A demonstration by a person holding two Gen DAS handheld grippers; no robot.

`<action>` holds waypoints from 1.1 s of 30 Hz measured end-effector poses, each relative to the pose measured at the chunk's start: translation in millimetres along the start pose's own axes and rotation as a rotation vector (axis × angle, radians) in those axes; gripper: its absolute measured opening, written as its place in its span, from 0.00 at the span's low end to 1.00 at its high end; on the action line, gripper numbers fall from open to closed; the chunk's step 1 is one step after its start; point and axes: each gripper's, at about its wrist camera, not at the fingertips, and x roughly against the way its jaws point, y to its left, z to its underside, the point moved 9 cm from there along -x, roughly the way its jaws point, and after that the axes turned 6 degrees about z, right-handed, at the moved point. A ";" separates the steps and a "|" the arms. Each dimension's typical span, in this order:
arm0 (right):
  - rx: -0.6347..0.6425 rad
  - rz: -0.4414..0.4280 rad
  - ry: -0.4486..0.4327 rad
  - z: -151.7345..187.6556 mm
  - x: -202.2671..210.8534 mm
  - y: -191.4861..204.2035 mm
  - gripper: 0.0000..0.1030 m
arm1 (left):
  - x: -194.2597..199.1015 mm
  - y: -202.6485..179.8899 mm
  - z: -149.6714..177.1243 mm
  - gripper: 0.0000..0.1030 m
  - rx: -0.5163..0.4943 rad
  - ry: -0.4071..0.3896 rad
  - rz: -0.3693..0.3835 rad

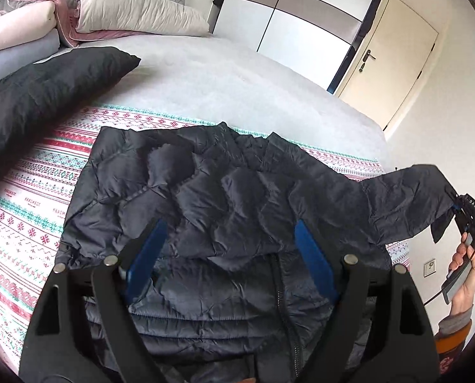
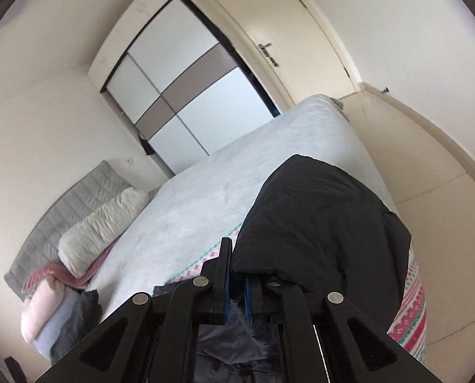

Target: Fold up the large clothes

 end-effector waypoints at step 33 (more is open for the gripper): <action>0.221 -0.231 0.540 198.9 -20.0 68.5 0.67 | -88.4 -114.4 40.5 0.81 -0.355 0.158 0.034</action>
